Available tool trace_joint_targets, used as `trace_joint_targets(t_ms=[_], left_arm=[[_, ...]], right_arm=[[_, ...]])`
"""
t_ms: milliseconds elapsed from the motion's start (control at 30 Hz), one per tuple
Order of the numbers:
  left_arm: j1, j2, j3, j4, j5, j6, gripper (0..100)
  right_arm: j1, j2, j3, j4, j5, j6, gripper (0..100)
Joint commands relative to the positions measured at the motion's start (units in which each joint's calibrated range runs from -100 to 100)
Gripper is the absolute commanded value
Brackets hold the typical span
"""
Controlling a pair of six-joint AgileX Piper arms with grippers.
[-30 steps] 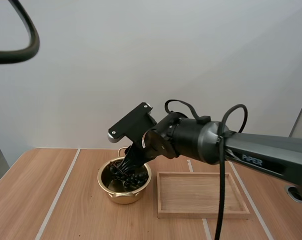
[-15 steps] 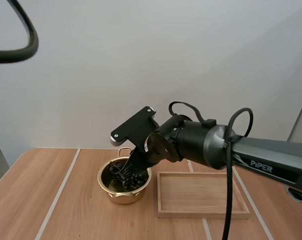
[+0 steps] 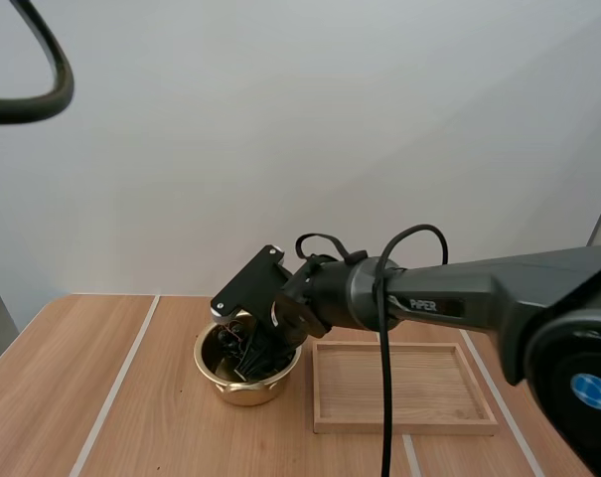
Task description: Open the lid, put the grape in the pot, and close it
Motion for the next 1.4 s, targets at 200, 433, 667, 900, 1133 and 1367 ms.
trace_joint_targets(t_ms=[200, 433, 667, 900, 1133, 1367], left_arm=[[-0.21, -0.2, -0.2, 1.6, 0.0, -0.6, 0], [-0.21, -0.2, -0.2, 1.6, 0.0, -0.6, 0], [-0.21, -0.2, -0.2, 1.6, 0.0, -0.6, 0], [-0.21, -0.2, -0.2, 1.6, 0.0, -0.6, 0], [-0.21, -0.2, -0.2, 1.7, 0.0, -0.6, 0], [-0.21, -0.2, -0.2, 1.7, 0.0, -0.6, 0]], right_arm=[[-0.2, 6.2, 0.1, -2.7, -6.7, 0.0, 84], [-0.2, 8.1, 0.1, -2.8, -11.6, 0.4, 0], [-0.2, 12.1, -0.1, -2.7, -18.1, 0.4, 0], [-0.2, 18.6, -3.3, -2.6, -18.1, 0.6, 0], [-0.2, 19.4, -4.1, -2.1, -17.9, 0.7, 0], [-0.2, 12.5, -4.1, 0.5, -16.8, 1.1, 2]])
